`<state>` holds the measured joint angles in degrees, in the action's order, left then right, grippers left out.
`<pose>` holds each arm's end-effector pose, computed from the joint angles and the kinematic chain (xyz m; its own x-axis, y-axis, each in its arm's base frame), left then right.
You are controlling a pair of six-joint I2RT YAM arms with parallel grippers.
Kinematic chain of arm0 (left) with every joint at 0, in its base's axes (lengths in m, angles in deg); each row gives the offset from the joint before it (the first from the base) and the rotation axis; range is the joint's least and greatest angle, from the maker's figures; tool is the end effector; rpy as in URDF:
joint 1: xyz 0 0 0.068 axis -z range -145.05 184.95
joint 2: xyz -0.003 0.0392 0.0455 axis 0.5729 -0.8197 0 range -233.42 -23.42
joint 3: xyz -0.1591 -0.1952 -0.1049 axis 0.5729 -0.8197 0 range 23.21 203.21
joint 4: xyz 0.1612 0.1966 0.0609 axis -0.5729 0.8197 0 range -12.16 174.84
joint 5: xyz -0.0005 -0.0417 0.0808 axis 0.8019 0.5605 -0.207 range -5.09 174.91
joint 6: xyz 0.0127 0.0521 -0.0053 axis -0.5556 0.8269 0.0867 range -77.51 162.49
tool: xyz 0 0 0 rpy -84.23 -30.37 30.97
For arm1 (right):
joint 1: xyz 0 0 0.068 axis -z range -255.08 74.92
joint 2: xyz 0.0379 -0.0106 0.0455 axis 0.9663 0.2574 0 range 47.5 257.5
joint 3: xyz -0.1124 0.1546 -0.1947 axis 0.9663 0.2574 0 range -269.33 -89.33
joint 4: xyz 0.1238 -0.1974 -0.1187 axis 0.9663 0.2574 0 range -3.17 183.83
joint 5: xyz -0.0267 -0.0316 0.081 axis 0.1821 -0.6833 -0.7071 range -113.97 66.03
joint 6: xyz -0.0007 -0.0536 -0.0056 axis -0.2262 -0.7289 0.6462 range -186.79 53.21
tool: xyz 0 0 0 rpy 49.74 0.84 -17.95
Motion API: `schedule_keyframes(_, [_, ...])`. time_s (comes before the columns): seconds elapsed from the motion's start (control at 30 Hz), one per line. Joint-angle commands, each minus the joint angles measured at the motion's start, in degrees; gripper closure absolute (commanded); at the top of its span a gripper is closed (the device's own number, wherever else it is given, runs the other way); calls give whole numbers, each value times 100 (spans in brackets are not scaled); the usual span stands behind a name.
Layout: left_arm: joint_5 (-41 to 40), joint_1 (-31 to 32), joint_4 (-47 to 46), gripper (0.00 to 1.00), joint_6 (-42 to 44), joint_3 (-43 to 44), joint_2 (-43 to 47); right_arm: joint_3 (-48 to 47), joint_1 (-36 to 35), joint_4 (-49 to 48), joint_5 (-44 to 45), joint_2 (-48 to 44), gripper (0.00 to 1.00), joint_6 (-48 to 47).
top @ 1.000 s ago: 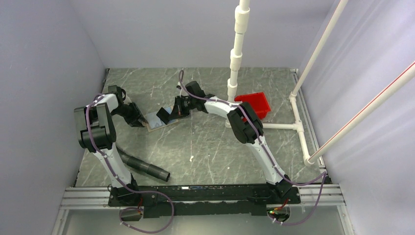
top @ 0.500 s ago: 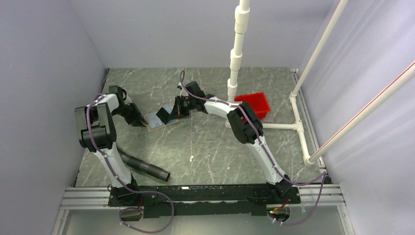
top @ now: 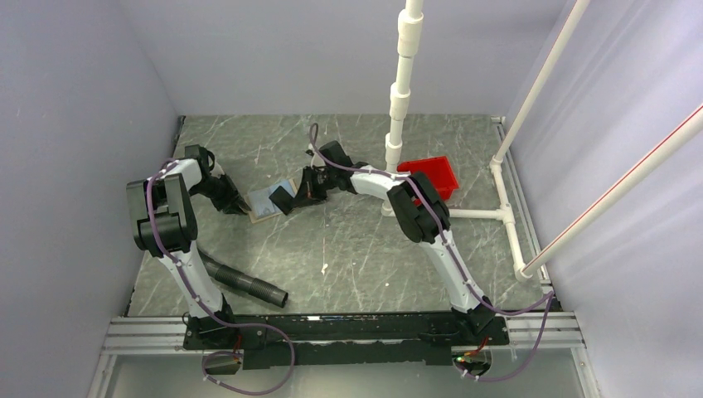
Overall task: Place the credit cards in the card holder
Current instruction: Insert the credit card into the card holder.
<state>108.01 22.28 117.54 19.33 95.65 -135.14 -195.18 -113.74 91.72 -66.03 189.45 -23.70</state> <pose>0.3599 0.0665 0.1453 -0.8299 -0.5573 -0.0243 -0.4948 0.7556 -0.4292 0.4046 0.3541 0.1146 -0.9606 -0.1189 -0.2511 -0.2771 0.4725 0.8366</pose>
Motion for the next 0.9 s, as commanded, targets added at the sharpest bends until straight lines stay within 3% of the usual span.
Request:
schedule_keyframes(0.0, [-130, 125, -103, 73, 127, -80, -272, 168, 7, 10, 89, -484, 100, -82])
schedule_keyframes(0.3, [-121, 128, -94, 73, 136, -66, -271, 108, -25, -27, 36, -400, 100, -13])
schedule_keyframes(0.87, [-80, 124, -94, 73, 154, -63, -249, -922, -261, 670, 368, 133, 100, 48])
